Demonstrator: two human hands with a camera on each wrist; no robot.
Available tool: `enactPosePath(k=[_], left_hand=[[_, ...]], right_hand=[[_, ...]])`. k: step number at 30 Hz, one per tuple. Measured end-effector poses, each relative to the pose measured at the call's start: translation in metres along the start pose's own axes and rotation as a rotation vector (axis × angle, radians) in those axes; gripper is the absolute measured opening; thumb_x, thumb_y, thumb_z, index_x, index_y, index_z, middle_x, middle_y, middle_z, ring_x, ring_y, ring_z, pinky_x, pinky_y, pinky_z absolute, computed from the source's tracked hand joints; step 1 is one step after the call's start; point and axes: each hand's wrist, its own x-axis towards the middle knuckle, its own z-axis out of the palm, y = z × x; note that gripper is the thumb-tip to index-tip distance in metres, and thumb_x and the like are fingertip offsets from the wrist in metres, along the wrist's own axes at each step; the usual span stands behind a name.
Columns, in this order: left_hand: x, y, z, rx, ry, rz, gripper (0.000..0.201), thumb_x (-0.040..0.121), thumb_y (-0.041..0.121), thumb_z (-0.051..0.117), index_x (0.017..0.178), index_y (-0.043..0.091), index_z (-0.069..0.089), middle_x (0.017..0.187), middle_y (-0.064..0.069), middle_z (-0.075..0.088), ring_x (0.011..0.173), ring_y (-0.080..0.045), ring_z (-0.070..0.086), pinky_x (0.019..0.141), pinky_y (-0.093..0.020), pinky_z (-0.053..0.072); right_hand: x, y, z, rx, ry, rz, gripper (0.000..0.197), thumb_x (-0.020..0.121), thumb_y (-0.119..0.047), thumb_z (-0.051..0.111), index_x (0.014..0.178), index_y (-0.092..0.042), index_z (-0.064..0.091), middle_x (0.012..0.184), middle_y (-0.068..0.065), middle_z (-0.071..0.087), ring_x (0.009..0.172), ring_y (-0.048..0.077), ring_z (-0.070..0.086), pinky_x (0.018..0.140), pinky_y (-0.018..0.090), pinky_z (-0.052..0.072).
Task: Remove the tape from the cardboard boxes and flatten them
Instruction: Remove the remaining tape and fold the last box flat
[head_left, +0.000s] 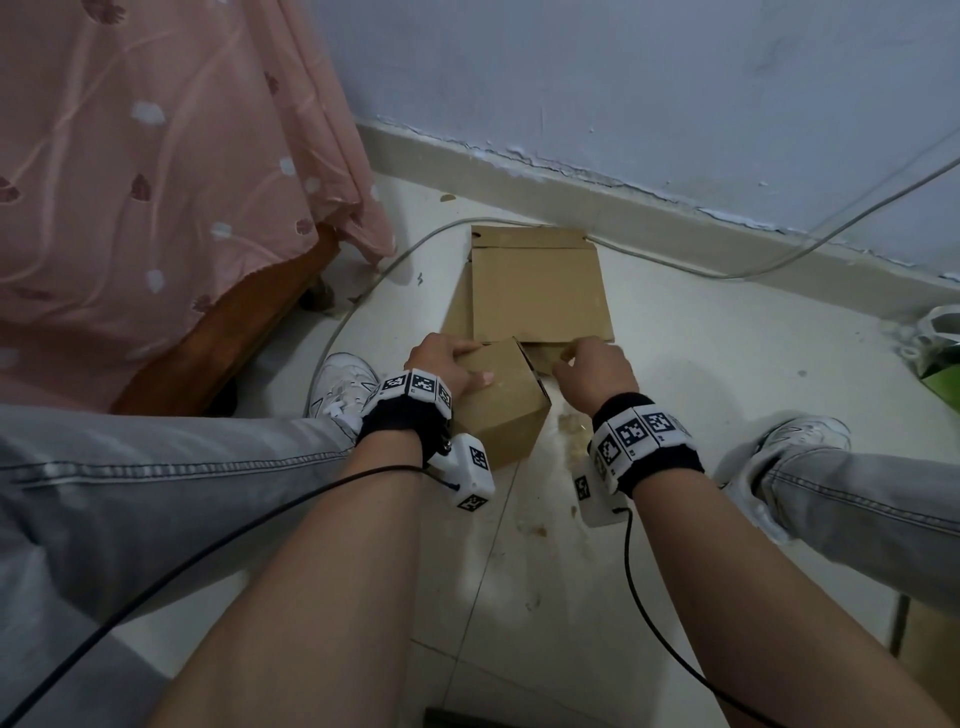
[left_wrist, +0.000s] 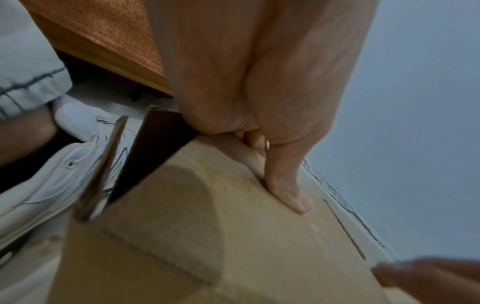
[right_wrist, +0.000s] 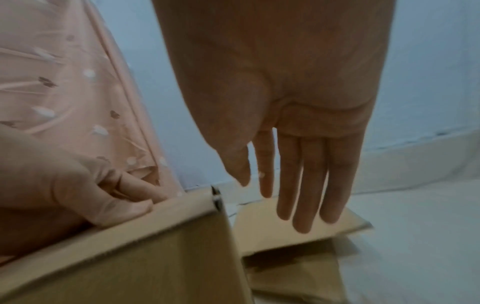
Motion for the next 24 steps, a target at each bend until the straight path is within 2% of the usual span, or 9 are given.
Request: enactPosePath(k=[2, 4, 7, 11, 15, 21, 24], left_hand=[[0.0, 0.0, 0.0, 0.002, 0.01, -0.003, 0.058, 0.077, 0.035, 0.081, 0.131, 0.031, 0.063, 0.134, -0.001, 0.06, 0.119, -0.023, 0.059, 0.105, -0.034, 0.045], [-0.001, 0.0, 0.001, 0.003, 0.026, -0.001, 0.057, 0.077, 0.034, 0.082, 0.13, 0.03, 0.063, 0.134, 0.0, 0.061, 0.12, -0.023, 0.058, 0.105, -0.033, 0.045], [-0.002, 0.001, 0.003, -0.001, 0.04, 0.01, 0.055, 0.076, 0.033, 0.082, 0.128, 0.03, 0.064, 0.131, 0.001, 0.064, 0.117, -0.021, 0.06, 0.104, -0.034, 0.047], [-0.001, -0.001, 0.004, -0.007, 0.046, -0.002, 0.057, 0.075, 0.034, 0.082, 0.128, 0.031, 0.064, 0.13, 0.001, 0.063, 0.116, -0.022, 0.061, 0.104, -0.035, 0.047], [0.001, -0.001, 0.004, 0.011, 0.05, -0.013, 0.057, 0.073, 0.037, 0.083, 0.127, 0.033, 0.065, 0.131, 0.002, 0.063, 0.117, -0.023, 0.061, 0.105, -0.036, 0.047], [0.002, -0.002, 0.006, 0.003, 0.048, -0.013, 0.057, 0.075, 0.034, 0.083, 0.128, 0.031, 0.064, 0.13, 0.001, 0.064, 0.117, -0.022, 0.061, 0.105, -0.036, 0.046], [0.002, -0.002, 0.005, 0.005, 0.045, -0.006, 0.056, 0.073, 0.036, 0.083, 0.127, 0.032, 0.065, 0.127, 0.003, 0.066, 0.115, -0.021, 0.062, 0.104, -0.036, 0.047]], right_hand=[[-0.003, -0.016, -0.005, 0.042, -0.012, -0.075, 0.03, 0.092, -0.029, 0.056, 0.111, -0.007, 0.066, 0.109, 0.014, 0.067, 0.1, 0.031, 0.062, 0.085, 0.035, 0.051], [-0.009, -0.033, -0.006, 0.015, -0.119, -0.157, 0.037, 0.092, -0.035, 0.059, 0.114, -0.006, 0.063, 0.11, 0.012, 0.066, 0.101, 0.03, 0.062, 0.085, 0.034, 0.052], [-0.017, -0.046, 0.002, -0.06, -0.197, -0.193, 0.042, 0.09, -0.039, 0.063, 0.112, -0.004, 0.057, 0.104, 0.009, 0.06, 0.098, 0.027, 0.06, 0.075, 0.03, 0.047], [-0.024, -0.047, 0.009, -0.085, -0.132, -0.225, 0.034, 0.086, -0.032, 0.067, 0.103, -0.005, 0.057, 0.101, 0.012, 0.062, 0.086, 0.026, 0.058, 0.069, 0.031, 0.045], [-0.023, -0.047, 0.009, -0.096, -0.12, -0.228, 0.036, 0.082, -0.034, 0.072, 0.1, -0.006, 0.058, 0.1, 0.012, 0.064, 0.092, 0.029, 0.061, 0.07, 0.032, 0.048], [-0.024, -0.046, 0.009, -0.105, -0.092, -0.234, 0.033, 0.081, -0.03, 0.071, 0.099, -0.005, 0.058, 0.093, 0.01, 0.059, 0.084, 0.027, 0.057, 0.068, 0.031, 0.046], [-0.023, -0.045, 0.013, -0.18, -0.049, -0.267, 0.024, 0.085, -0.023, 0.066, 0.099, -0.006, 0.058, 0.094, 0.012, 0.061, 0.089, 0.03, 0.06, 0.069, 0.031, 0.043]])
